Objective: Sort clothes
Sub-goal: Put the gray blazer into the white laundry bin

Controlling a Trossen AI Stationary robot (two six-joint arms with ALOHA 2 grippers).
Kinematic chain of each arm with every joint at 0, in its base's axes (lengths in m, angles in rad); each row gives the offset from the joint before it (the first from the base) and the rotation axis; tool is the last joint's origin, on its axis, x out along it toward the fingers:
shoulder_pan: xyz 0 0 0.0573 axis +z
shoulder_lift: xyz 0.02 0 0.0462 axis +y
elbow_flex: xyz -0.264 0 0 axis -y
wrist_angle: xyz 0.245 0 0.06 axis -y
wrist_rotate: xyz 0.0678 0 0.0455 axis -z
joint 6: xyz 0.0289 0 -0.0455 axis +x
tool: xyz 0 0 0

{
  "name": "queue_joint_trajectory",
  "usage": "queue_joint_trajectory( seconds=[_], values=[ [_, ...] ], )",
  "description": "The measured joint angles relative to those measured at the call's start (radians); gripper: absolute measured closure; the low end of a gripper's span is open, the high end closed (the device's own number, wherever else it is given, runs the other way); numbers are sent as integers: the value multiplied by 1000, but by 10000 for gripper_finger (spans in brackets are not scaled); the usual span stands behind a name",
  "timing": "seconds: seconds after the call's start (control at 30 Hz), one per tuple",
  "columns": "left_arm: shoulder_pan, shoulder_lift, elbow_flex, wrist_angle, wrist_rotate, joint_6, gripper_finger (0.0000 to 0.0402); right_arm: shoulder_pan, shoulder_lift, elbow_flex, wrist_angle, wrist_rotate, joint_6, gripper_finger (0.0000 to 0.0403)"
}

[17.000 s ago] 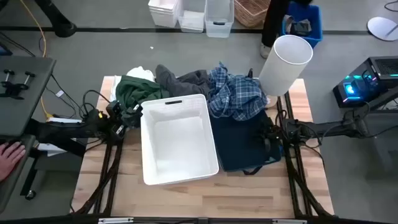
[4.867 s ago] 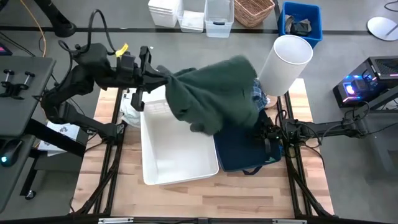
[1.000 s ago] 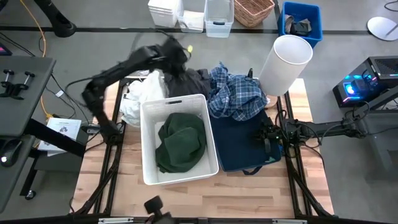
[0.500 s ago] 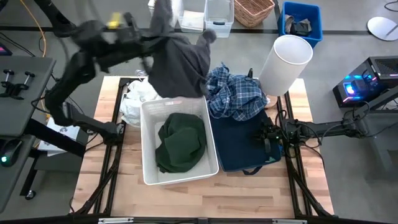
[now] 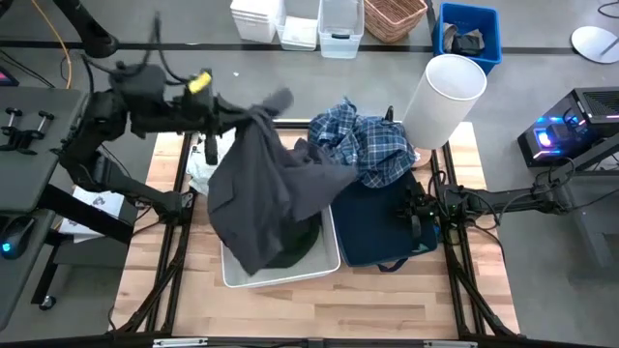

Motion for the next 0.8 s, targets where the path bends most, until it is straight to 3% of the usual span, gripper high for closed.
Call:
queue_joint_trajectory(
  seconds=[0.2,0.4,0.5,0.67,0.8],
  values=[
    [-87,-14,0,-90,18,-191,401,0,0,0,0,0,0,402],
    [-127,-11,0,-408,19,-540,401,0,0,0,0,0,0,402],
    [-143,15,-47,-524,22,-623,401,0,0,0,0,0,0,402],
    [-151,50,-205,-393,107,-555,401,0,0,0,0,0,0,402],
    [-134,82,-359,-208,271,-509,401,0,0,0,0,0,0,402]
  ],
)
